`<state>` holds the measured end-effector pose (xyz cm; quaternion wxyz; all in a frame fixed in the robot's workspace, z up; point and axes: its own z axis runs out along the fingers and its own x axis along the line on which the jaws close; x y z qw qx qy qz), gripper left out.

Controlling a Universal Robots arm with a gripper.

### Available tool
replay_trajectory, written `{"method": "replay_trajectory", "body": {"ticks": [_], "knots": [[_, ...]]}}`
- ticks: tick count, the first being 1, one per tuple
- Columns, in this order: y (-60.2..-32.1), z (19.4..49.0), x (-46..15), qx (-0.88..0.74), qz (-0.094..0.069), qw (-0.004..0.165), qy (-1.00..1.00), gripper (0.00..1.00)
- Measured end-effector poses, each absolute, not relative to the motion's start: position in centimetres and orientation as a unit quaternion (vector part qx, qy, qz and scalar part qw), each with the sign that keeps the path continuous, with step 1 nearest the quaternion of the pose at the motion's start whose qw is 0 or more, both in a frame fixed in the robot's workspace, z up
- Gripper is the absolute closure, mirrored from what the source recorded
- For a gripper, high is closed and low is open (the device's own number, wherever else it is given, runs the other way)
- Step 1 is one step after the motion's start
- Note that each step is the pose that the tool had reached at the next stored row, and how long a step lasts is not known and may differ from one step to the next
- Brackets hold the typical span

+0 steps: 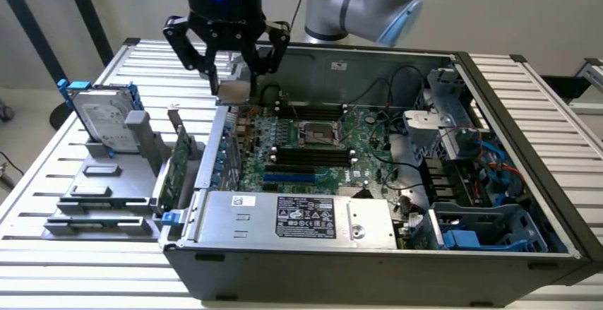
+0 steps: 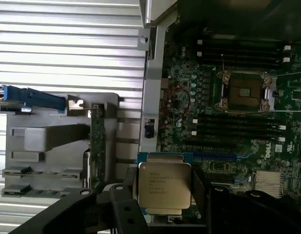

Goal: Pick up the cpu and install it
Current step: 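Pick up the cpu and move it towards the insertion slot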

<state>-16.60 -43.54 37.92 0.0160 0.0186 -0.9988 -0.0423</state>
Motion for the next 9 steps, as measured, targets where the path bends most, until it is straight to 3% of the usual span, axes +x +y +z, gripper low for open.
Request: {"method": "replay_trajectory", "body": {"ticks": [9], "knots": [[-41.5,37.4,-13.5,0.019,-0.043,0.016,-0.999,0.45]]}}
